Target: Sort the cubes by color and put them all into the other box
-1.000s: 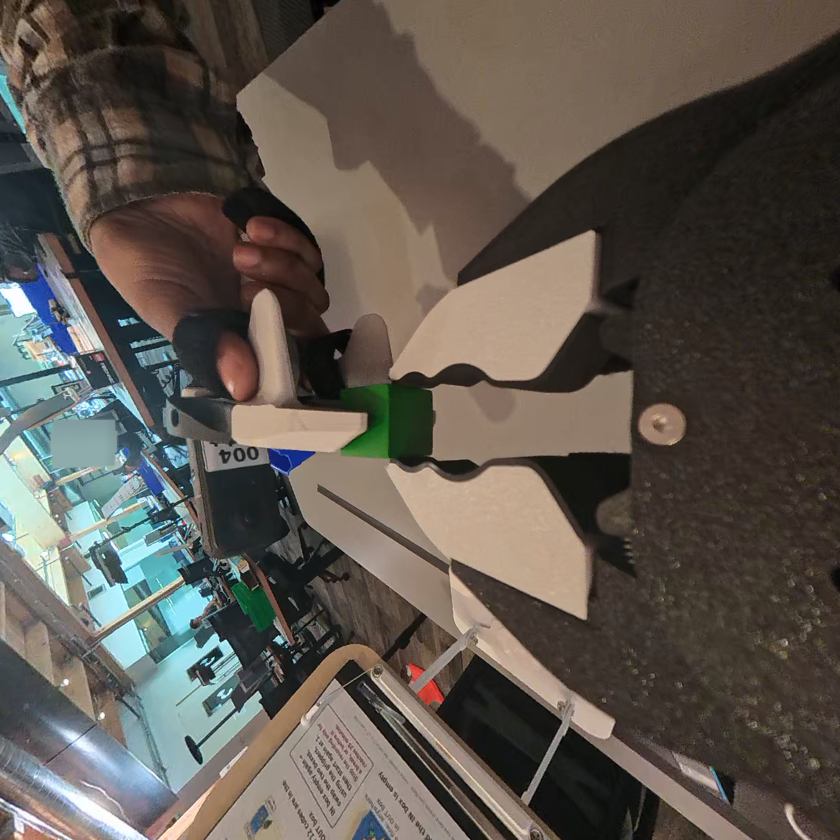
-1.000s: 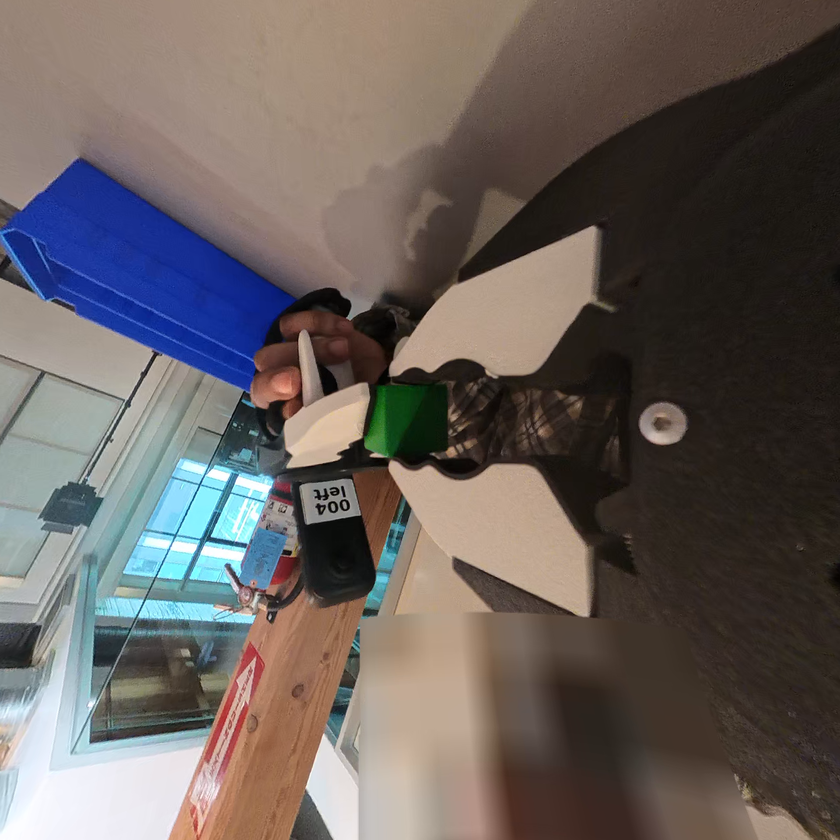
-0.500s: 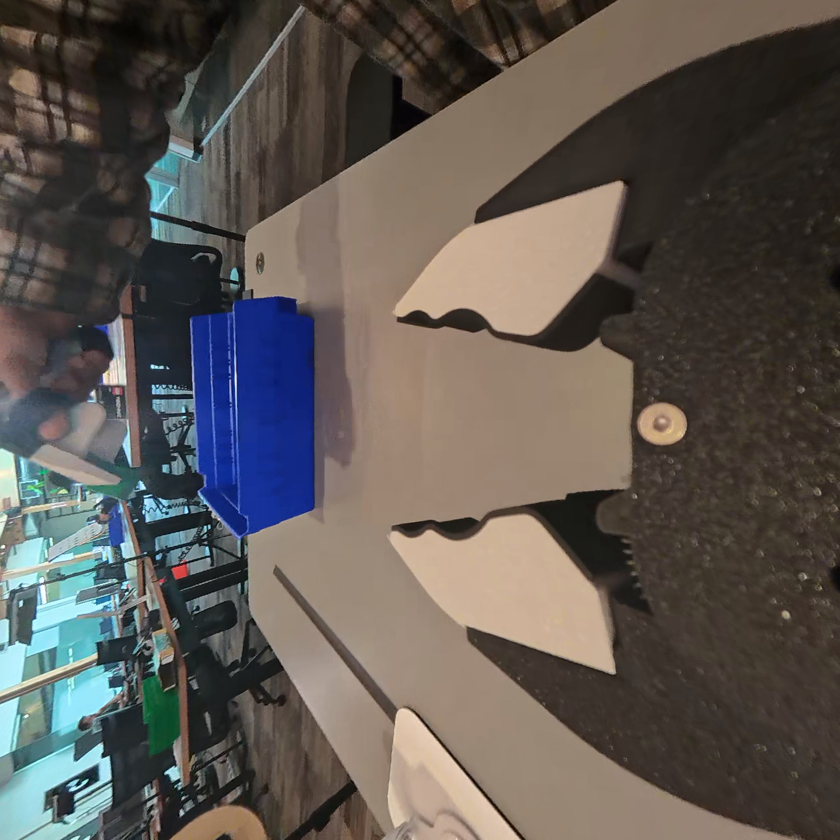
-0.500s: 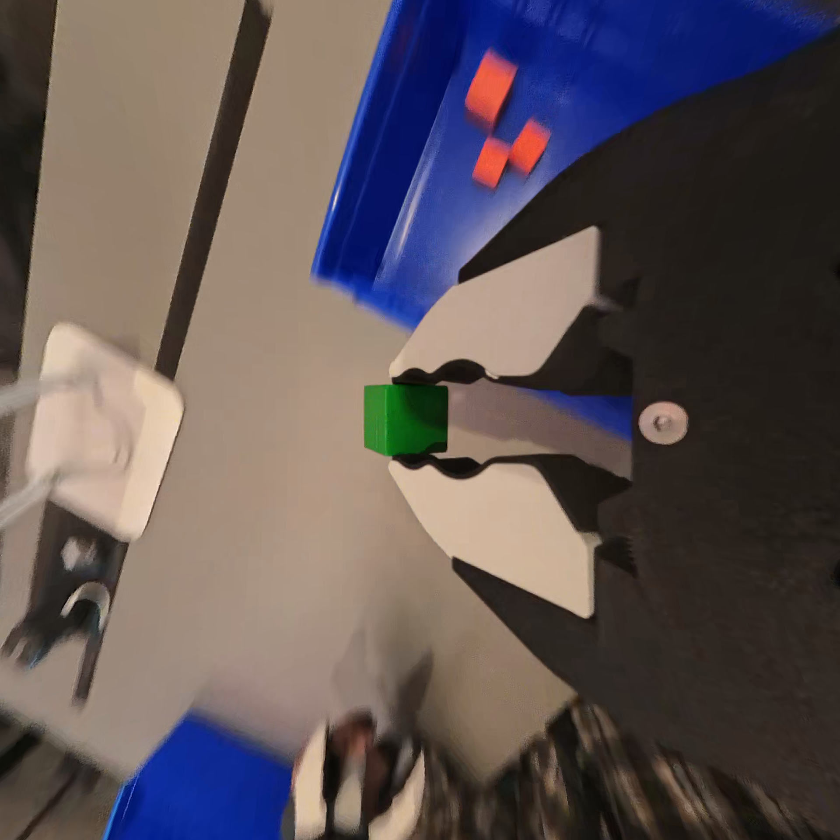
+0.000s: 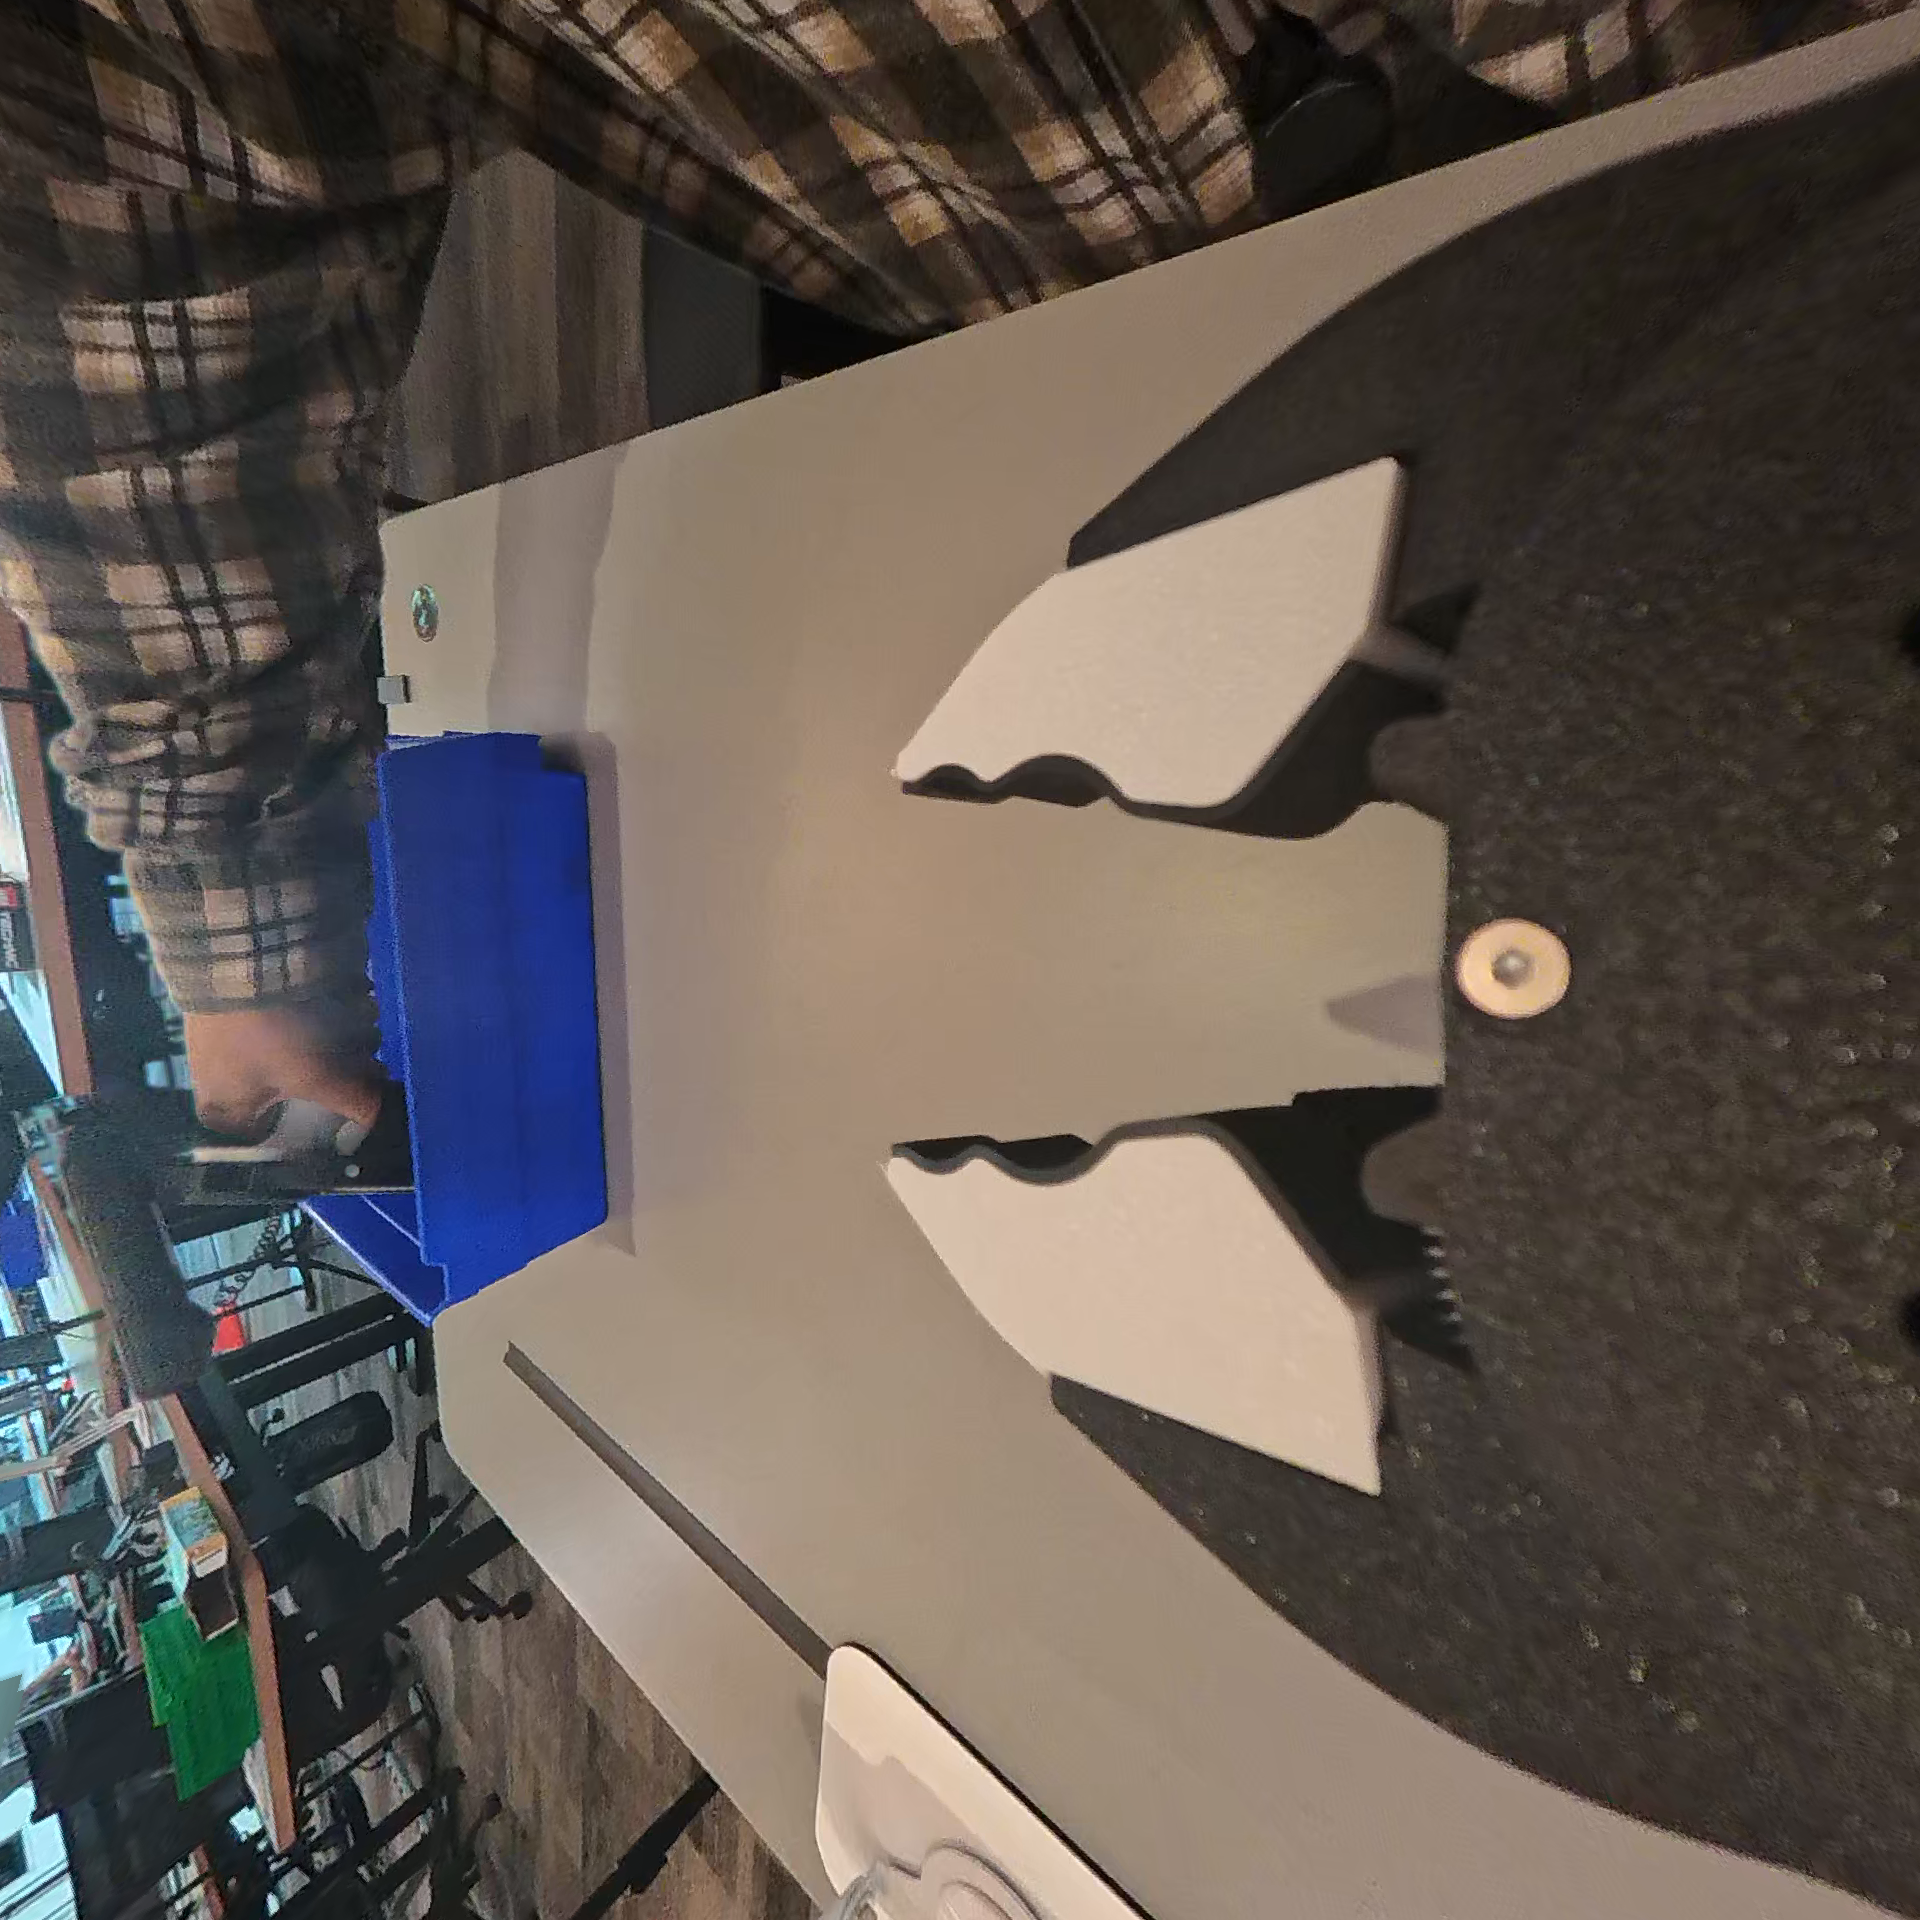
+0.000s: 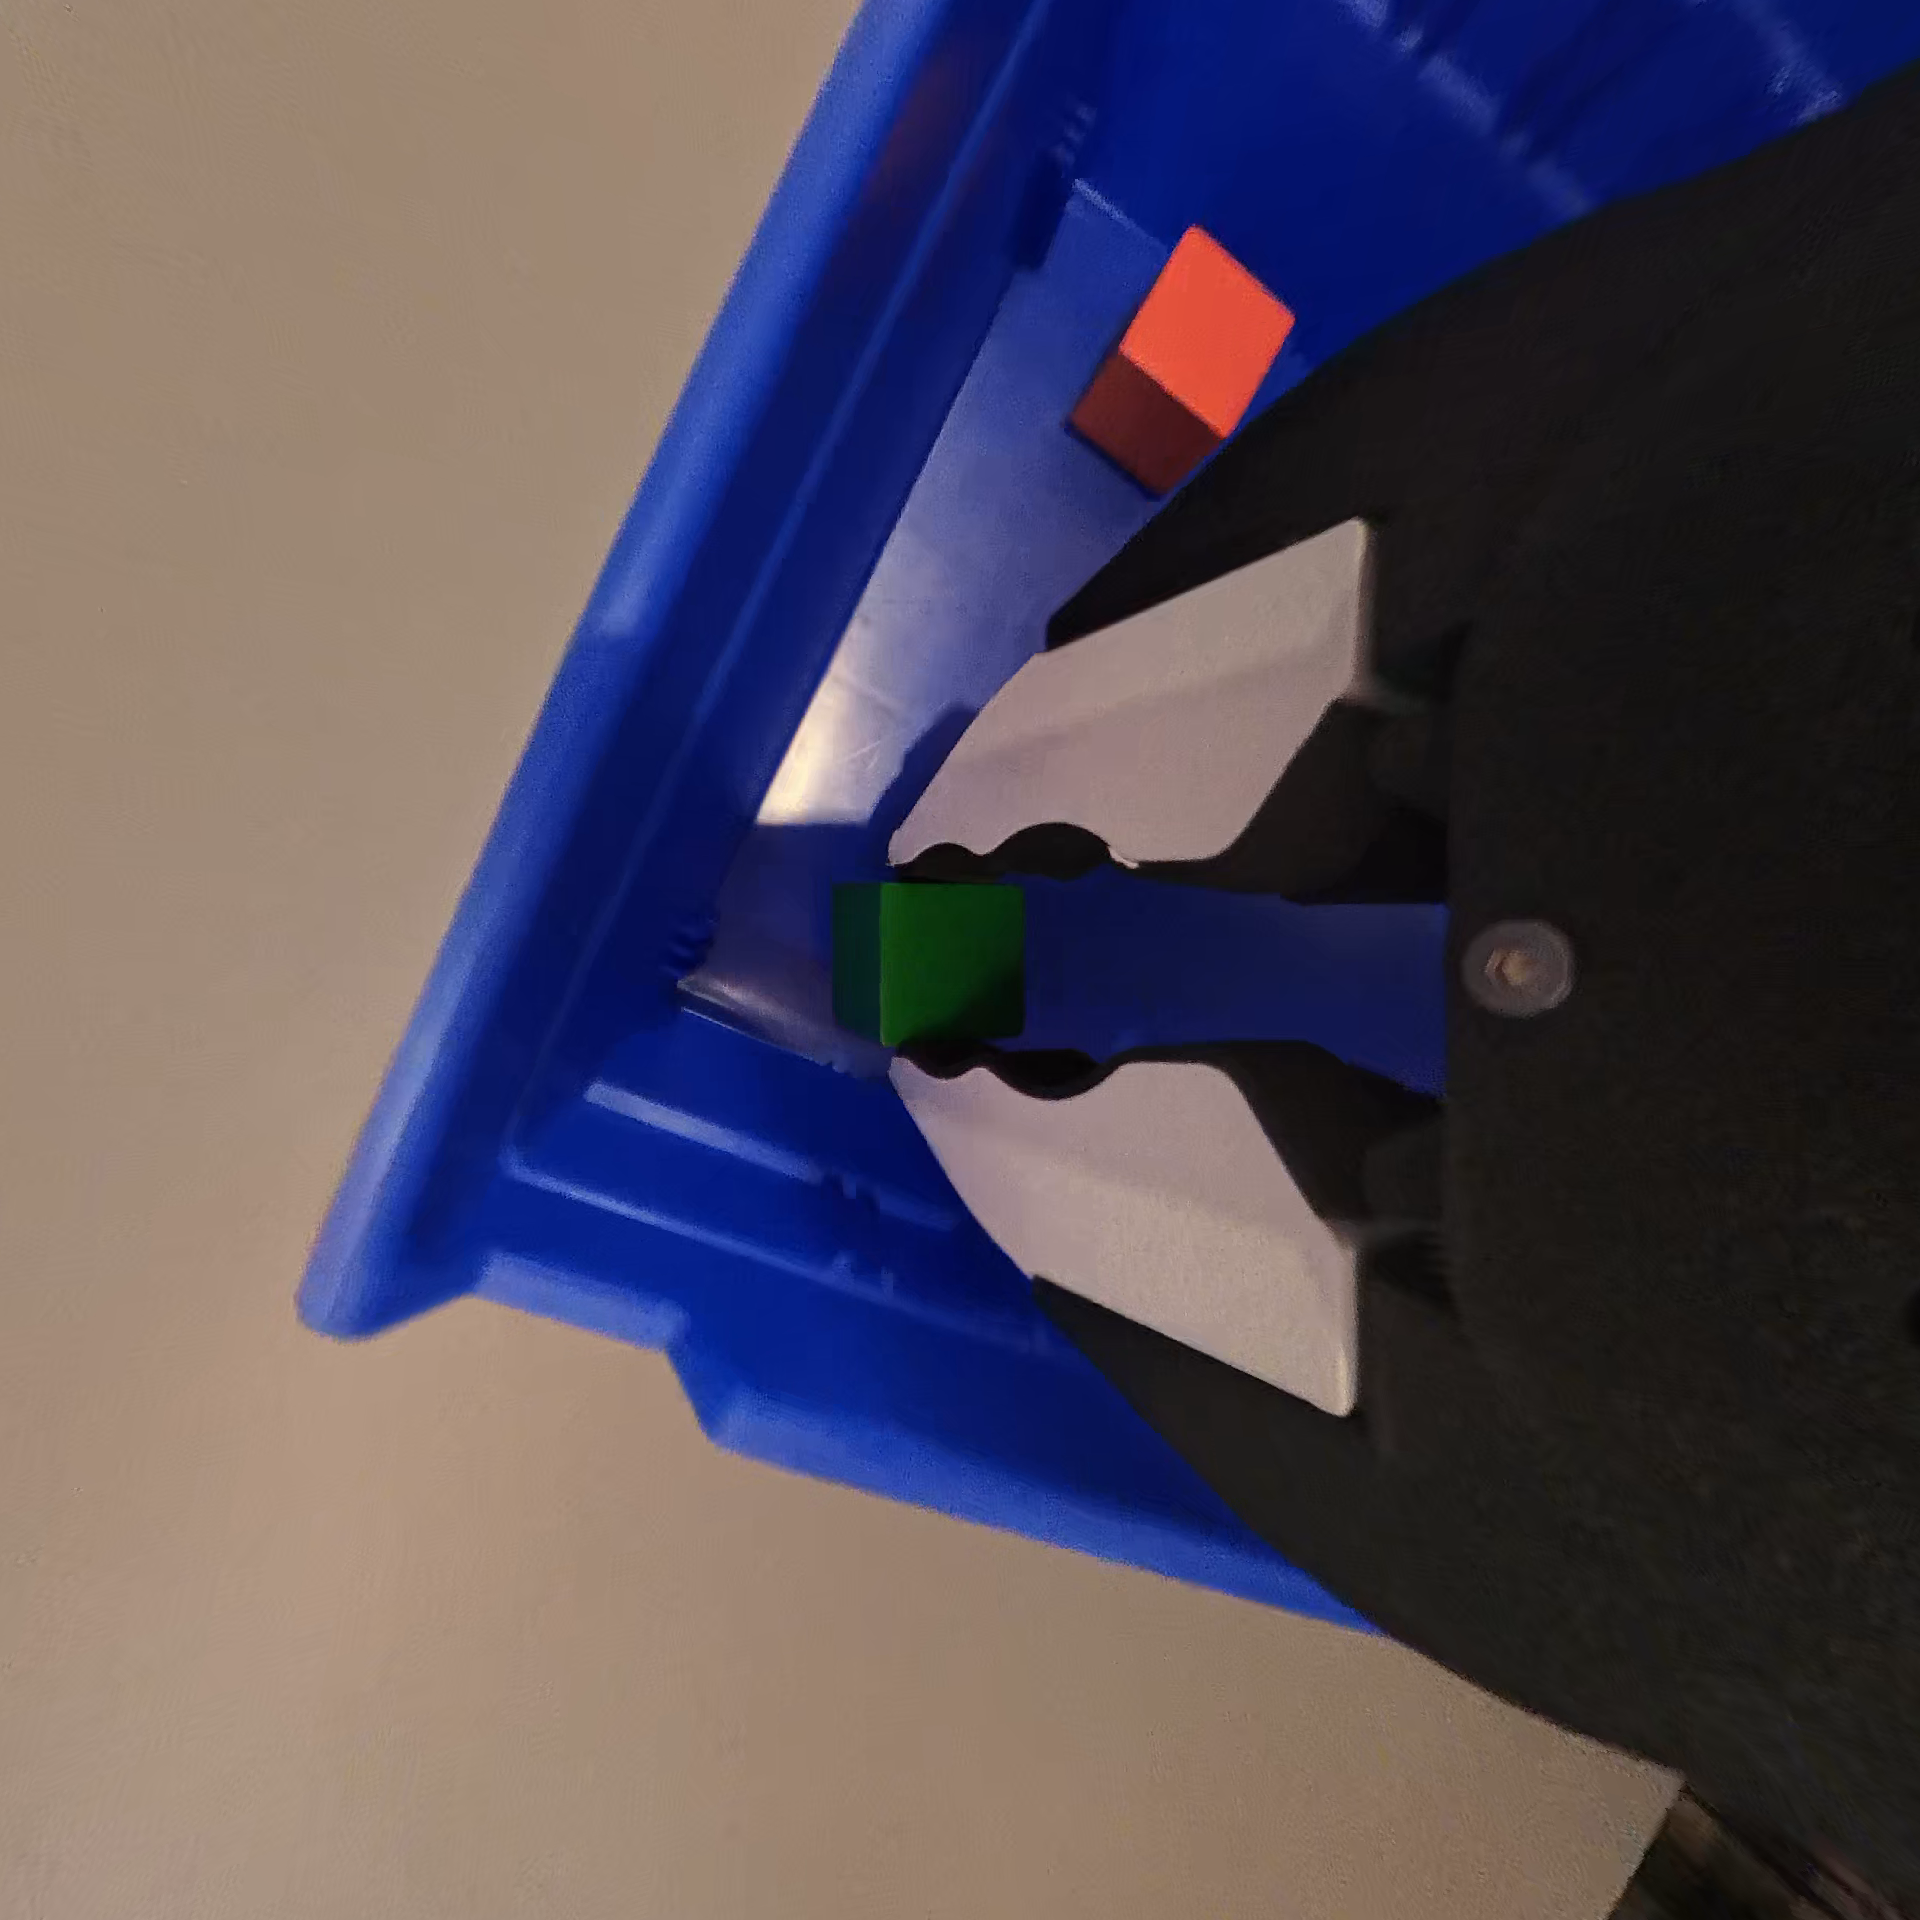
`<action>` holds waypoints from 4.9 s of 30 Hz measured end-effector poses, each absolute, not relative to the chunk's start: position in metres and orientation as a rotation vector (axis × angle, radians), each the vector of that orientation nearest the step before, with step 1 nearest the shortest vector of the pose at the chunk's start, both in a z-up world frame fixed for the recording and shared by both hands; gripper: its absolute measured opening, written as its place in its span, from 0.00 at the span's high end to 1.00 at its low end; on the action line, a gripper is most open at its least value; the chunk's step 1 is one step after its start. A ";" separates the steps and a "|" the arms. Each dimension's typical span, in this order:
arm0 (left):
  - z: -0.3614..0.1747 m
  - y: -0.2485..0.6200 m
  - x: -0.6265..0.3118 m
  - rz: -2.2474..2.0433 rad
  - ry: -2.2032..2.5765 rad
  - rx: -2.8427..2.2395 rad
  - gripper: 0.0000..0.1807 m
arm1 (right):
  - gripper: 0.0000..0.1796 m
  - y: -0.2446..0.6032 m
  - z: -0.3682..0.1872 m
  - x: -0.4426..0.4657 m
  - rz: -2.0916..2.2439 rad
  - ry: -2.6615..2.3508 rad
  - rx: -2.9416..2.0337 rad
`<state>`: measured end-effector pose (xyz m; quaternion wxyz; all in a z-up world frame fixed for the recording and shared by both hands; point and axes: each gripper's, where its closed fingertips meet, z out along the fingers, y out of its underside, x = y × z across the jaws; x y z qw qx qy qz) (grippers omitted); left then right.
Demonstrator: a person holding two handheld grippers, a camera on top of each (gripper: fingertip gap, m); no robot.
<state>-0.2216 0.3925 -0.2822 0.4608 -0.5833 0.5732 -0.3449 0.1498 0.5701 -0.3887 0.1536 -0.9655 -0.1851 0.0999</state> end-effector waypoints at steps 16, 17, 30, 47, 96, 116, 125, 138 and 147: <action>-0.231 0.456 -0.398 -0.403 1.191 -1.661 0.66 | 0.73 0.523 -0.195 0.119 0.333 -0.580 -2.342; -0.226 0.466 -0.426 -0.334 1.173 -1.710 0.66 | 0.72 0.512 -0.183 0.103 0.339 -0.624 -2.304; -0.300 0.557 -0.622 -0.041 1.339 -2.158 0.67 | 0.68 0.422 -0.238 -0.149 0.826 -1.099 -1.962; -0.402 0.603 -0.638 -0.045 1.477 -2.343 0.87 | 0.69 0.411 -0.281 -0.227 0.966 -1.141 -2.108; -0.233 0.363 -0.218 -1.038 1.337 -1.311 0.57 | 0.88 0.524 -0.229 0.110 0.406 -0.334 -2.428; -0.260 0.329 -0.212 -1.024 1.360 -1.485 0.65 | 0.74 0.542 -0.390 0.159 0.274 -0.406 -2.810; -0.223 0.410 -0.323 -0.602 1.311 -1.623 0.64 | 0.73 0.505 -0.209 0.149 0.250 -0.499 -2.525; -0.236 0.564 -0.579 -0.039 1.222 -2.061 0.65 | 0.62 0.407 -0.186 -0.015 0.377 -0.888 -2.182; -0.336 0.595 -0.620 -0.055 1.486 -2.173 0.68 | 0.61 0.360 -0.238 -0.123 0.737 -0.876 -1.963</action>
